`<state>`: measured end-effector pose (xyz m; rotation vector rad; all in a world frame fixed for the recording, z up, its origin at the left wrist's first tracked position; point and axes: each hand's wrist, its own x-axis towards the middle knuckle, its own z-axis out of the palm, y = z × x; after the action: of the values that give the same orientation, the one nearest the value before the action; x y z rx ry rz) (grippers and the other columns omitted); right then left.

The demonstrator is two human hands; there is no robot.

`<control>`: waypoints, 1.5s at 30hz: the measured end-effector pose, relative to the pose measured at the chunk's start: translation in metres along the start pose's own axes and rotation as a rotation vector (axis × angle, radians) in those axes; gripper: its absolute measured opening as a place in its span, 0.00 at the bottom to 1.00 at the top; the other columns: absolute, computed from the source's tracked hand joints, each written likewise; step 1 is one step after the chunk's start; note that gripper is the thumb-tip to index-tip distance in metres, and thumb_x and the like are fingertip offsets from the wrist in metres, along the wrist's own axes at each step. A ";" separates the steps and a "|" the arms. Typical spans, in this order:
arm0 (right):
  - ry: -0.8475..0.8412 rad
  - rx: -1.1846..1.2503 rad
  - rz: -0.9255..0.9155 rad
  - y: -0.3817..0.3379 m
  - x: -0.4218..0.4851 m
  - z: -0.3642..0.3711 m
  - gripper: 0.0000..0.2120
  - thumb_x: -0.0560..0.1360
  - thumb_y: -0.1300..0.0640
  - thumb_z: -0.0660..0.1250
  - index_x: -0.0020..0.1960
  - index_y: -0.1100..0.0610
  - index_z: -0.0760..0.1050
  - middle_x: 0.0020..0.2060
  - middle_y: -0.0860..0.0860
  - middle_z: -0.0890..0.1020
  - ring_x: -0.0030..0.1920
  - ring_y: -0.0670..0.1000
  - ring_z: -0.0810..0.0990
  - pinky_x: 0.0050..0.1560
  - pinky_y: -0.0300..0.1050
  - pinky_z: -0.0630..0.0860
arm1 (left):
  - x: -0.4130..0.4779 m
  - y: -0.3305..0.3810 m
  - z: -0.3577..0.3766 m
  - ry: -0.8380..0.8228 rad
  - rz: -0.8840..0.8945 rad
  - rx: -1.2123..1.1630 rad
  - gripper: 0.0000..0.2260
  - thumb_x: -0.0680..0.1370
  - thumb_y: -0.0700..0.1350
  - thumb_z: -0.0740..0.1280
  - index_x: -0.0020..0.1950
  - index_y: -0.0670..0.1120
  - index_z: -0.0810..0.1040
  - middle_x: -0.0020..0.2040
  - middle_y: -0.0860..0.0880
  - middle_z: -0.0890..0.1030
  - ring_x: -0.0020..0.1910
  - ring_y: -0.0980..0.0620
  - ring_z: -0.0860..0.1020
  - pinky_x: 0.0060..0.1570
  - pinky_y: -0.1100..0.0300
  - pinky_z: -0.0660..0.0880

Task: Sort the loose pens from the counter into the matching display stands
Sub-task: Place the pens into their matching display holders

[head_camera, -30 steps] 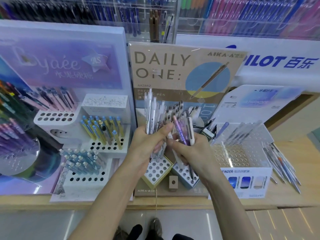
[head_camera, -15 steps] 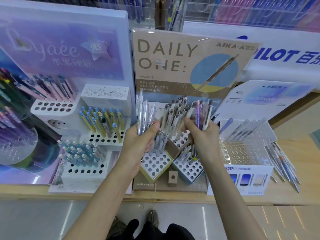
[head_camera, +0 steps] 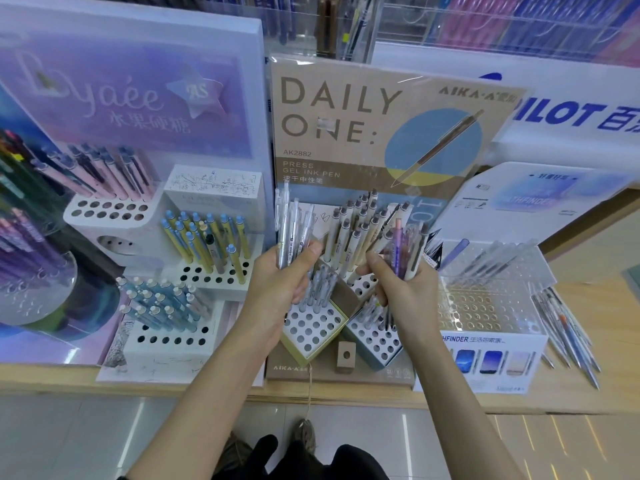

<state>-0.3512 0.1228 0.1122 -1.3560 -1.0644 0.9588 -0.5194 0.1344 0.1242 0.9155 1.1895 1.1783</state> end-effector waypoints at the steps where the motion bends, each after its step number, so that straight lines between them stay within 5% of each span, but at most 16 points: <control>1: -0.012 -0.001 -0.006 0.000 -0.001 0.000 0.09 0.76 0.59 0.69 0.44 0.66 0.78 0.35 0.55 0.84 0.21 0.44 0.70 0.22 0.35 0.68 | 0.000 0.000 0.000 -0.001 -0.001 0.002 0.03 0.77 0.46 0.69 0.47 0.48 0.79 0.22 0.55 0.64 0.21 0.58 0.61 0.23 0.66 0.59; 11: -0.058 -0.079 -0.014 -0.003 -0.007 -0.009 0.08 0.76 0.59 0.69 0.40 0.63 0.81 0.30 0.50 0.83 0.21 0.44 0.69 0.24 0.33 0.67 | -0.003 0.003 -0.003 -0.021 -0.005 -0.020 0.10 0.75 0.48 0.70 0.33 0.55 0.79 0.22 0.53 0.64 0.21 0.57 0.61 0.22 0.66 0.59; 16: -0.078 -0.177 -0.008 0.005 -0.006 -0.009 0.07 0.75 0.58 0.71 0.39 0.60 0.81 0.23 0.43 0.77 0.22 0.41 0.70 0.26 0.30 0.66 | -0.003 0.001 0.000 -0.017 -0.002 -0.005 0.04 0.76 0.47 0.69 0.42 0.50 0.79 0.23 0.53 0.64 0.21 0.57 0.61 0.23 0.65 0.59; 21: -0.072 -0.203 0.001 0.007 0.001 0.003 0.14 0.73 0.60 0.72 0.32 0.54 0.71 0.20 0.41 0.73 0.22 0.40 0.69 0.26 0.29 0.65 | -0.003 0.001 0.004 -0.026 0.002 0.024 0.06 0.77 0.48 0.69 0.48 0.46 0.79 0.22 0.54 0.64 0.21 0.57 0.61 0.23 0.65 0.59; 25: -0.123 -0.113 0.018 0.001 -0.004 -0.009 0.07 0.72 0.59 0.73 0.41 0.49 0.76 0.24 0.41 0.77 0.23 0.39 0.72 0.27 0.31 0.69 | -0.001 0.005 0.006 -0.021 0.007 0.004 0.02 0.75 0.46 0.70 0.45 0.48 0.79 0.22 0.55 0.66 0.21 0.58 0.62 0.21 0.67 0.60; 27: -0.016 -0.014 0.023 -0.003 0.001 -0.015 0.06 0.73 0.58 0.72 0.48 0.50 0.80 0.26 0.40 0.78 0.25 0.38 0.74 0.28 0.31 0.70 | 0.002 0.009 0.010 -0.014 0.018 0.021 0.01 0.75 0.45 0.70 0.45 0.48 0.80 0.21 0.57 0.67 0.21 0.59 0.63 0.22 0.68 0.62; 30: 0.178 -0.100 -0.019 -0.011 0.026 -0.019 0.05 0.73 0.54 0.71 0.45 0.55 0.80 0.30 0.48 0.79 0.29 0.45 0.75 0.33 0.44 0.73 | 0.006 0.015 0.020 0.005 0.043 0.057 0.02 0.75 0.44 0.70 0.47 0.49 0.80 0.21 0.59 0.72 0.21 0.63 0.69 0.24 0.73 0.66; 33: 0.191 -0.219 -0.019 -0.016 0.050 -0.012 0.09 0.75 0.54 0.69 0.43 0.60 0.76 0.33 0.62 0.78 0.31 0.56 0.74 0.37 0.57 0.76 | 0.009 0.017 0.030 0.015 0.055 0.051 0.01 0.76 0.43 0.70 0.46 0.50 0.80 0.22 0.60 0.73 0.22 0.65 0.71 0.26 0.74 0.67; 35: 0.143 -0.253 -0.049 -0.015 0.059 -0.007 0.11 0.76 0.56 0.68 0.42 0.65 0.74 0.27 0.58 0.73 0.28 0.53 0.70 0.32 0.53 0.72 | 0.011 0.017 0.032 0.020 0.059 0.048 0.01 0.76 0.44 0.70 0.46 0.50 0.80 0.21 0.60 0.72 0.22 0.64 0.70 0.26 0.74 0.66; 38: 0.114 -0.332 -0.081 -0.012 0.067 -0.005 0.15 0.76 0.57 0.68 0.33 0.54 0.68 0.22 0.45 0.68 0.24 0.46 0.65 0.28 0.41 0.63 | 0.013 0.017 0.031 0.022 0.065 0.061 0.01 0.76 0.44 0.70 0.45 0.50 0.80 0.21 0.60 0.72 0.22 0.65 0.70 0.26 0.74 0.66; 41: 0.053 -0.327 -0.086 -0.012 0.071 -0.006 0.17 0.75 0.58 0.69 0.31 0.50 0.66 0.18 0.44 0.68 0.20 0.43 0.63 0.23 0.36 0.60 | 0.015 0.016 0.031 0.033 0.056 0.056 0.02 0.76 0.43 0.70 0.45 0.50 0.80 0.21 0.61 0.72 0.22 0.65 0.71 0.26 0.74 0.66; 45: 0.072 -0.322 -0.097 -0.007 0.067 -0.009 0.15 0.75 0.59 0.69 0.32 0.55 0.68 0.20 0.44 0.69 0.21 0.43 0.65 0.26 0.39 0.63 | 0.016 0.014 0.033 0.023 0.058 0.054 0.02 0.76 0.41 0.69 0.45 0.48 0.80 0.22 0.61 0.73 0.23 0.65 0.71 0.26 0.75 0.66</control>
<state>-0.3257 0.1846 0.1216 -1.5710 -1.2558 0.6812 -0.4899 0.1543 0.1409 0.9847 1.2254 1.2111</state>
